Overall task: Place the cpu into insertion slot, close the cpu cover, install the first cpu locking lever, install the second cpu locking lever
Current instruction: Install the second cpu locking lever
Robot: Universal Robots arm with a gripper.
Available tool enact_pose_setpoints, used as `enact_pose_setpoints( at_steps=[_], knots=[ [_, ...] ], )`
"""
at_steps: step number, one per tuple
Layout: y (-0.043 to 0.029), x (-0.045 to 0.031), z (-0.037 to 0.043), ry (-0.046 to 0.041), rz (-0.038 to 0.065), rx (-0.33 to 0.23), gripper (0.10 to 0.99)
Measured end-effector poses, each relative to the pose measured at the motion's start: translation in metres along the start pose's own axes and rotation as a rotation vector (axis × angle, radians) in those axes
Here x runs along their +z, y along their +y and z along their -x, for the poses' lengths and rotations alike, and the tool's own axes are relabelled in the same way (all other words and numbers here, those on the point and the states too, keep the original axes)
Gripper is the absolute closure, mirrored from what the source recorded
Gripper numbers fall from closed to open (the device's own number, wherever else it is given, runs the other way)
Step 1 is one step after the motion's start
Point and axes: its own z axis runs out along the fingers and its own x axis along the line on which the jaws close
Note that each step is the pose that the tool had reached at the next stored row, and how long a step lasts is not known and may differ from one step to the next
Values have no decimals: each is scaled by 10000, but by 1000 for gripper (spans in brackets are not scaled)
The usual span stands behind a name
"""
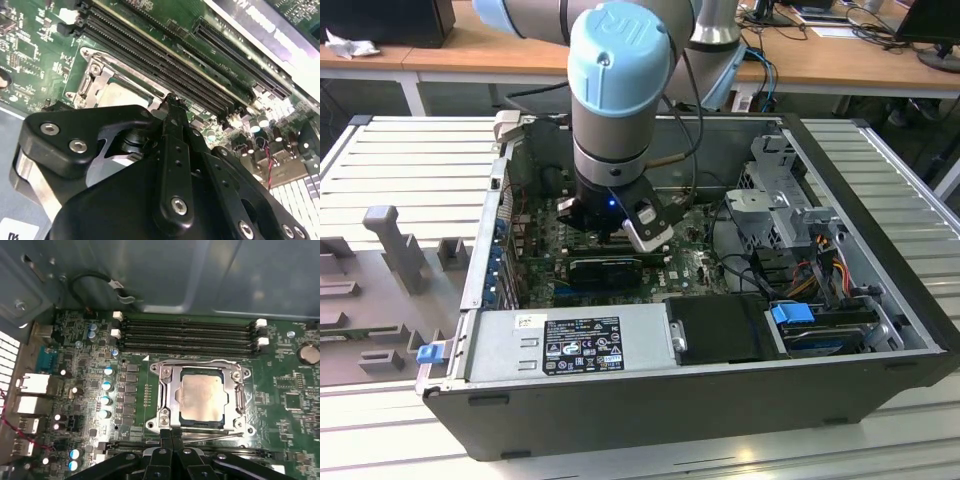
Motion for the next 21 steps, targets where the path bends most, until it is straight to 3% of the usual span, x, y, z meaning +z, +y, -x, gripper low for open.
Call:
enact_pose_setpoints(
  at_steps=[2, 5, 6, 11, 21],
  knots=[
    [-8, 27, -25, 2, 30, -8, 980],
    [-24, 44, -90, -3, 219, -25, 980],
    [-41, 47, -92, -8, 315, -28, 980],
    [-93, 57, -119, -21, 574, -29, 980],
    [-120, 162, -138, -41, 1012, -36, 980]
  ],
)
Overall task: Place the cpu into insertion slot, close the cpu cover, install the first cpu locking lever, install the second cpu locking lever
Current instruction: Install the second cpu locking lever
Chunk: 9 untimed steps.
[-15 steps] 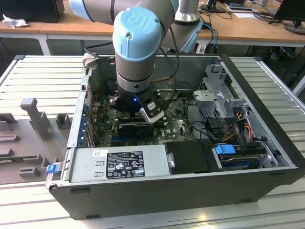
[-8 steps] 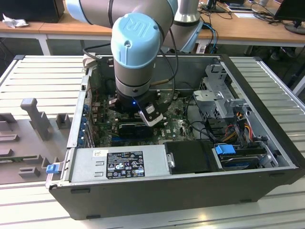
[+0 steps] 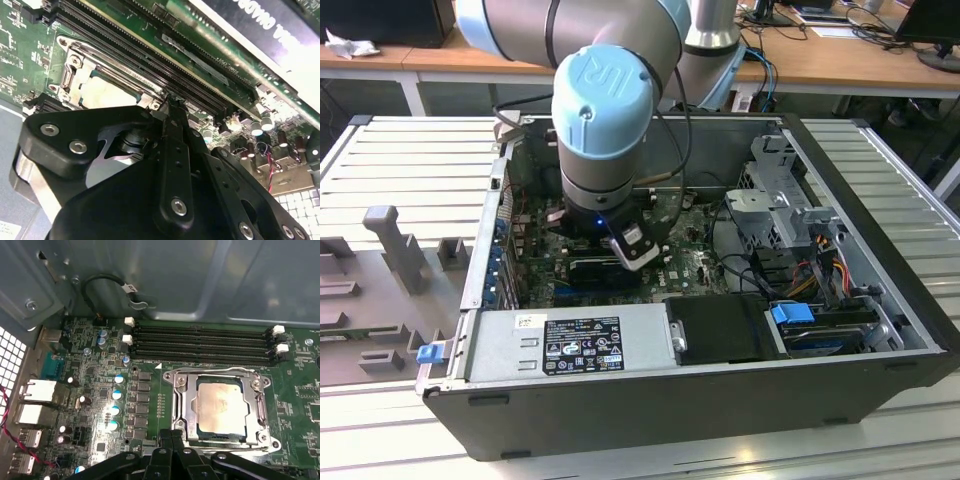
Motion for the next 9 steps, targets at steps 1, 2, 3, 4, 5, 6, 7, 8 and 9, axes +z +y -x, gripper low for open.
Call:
enact_pose_setpoints(
  at_steps=[1, 2, 3, 4, 5, 6, 7, 8, 9],
  knots=[
    [-1, 3, -3, -1, 22, 0, 980],
    [-1, 6, -6, -2, 42, -1, 980],
    [3, 10, -10, -3, 56, 1, 980],
    [10, 21, -13, -4, 87, -2, 980],
    [18, 34, -13, -8, 115, -2, 980],
    [23, 45, -21, -6, 130, -1, 980],
    [26, 36, -24, -6, 130, -3, 980],
    [34, 18, -25, -6, 132, -4, 980],
    [44, -5, -25, -6, 131, -2, 980]
  ],
)
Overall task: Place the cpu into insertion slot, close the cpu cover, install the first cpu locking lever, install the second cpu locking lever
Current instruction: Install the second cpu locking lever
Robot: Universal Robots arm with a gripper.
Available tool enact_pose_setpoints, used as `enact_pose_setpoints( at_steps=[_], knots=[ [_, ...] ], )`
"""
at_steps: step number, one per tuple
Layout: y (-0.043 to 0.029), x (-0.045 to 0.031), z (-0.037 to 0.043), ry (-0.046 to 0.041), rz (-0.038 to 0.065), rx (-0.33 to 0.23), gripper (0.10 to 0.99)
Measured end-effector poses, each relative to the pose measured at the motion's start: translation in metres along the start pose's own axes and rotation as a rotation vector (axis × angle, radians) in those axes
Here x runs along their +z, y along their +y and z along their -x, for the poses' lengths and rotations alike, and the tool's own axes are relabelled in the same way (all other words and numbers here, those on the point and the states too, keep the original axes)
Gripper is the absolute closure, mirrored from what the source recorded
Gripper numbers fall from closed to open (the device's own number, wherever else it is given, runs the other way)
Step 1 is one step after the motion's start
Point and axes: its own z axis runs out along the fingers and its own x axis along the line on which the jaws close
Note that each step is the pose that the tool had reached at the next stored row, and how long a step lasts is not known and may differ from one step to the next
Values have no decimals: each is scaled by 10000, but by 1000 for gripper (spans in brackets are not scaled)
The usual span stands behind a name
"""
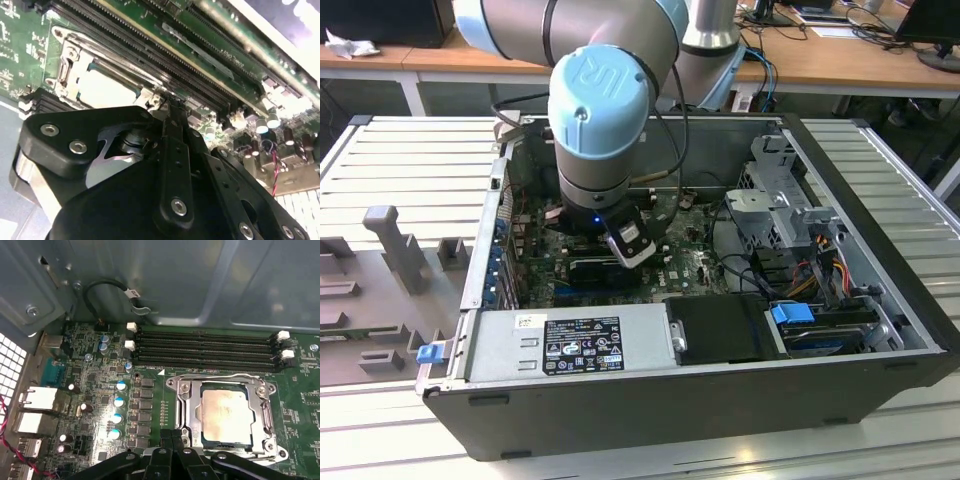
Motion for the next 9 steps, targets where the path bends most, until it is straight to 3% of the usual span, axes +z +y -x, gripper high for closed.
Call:
enact_pose_setpoints(
  at_steps=[5, 9],
  knots=[
    [99, -228, 1, 0, -1, 1, 980],
    [139, -320, 2, 0, -5, 1, 980]
  ],
)
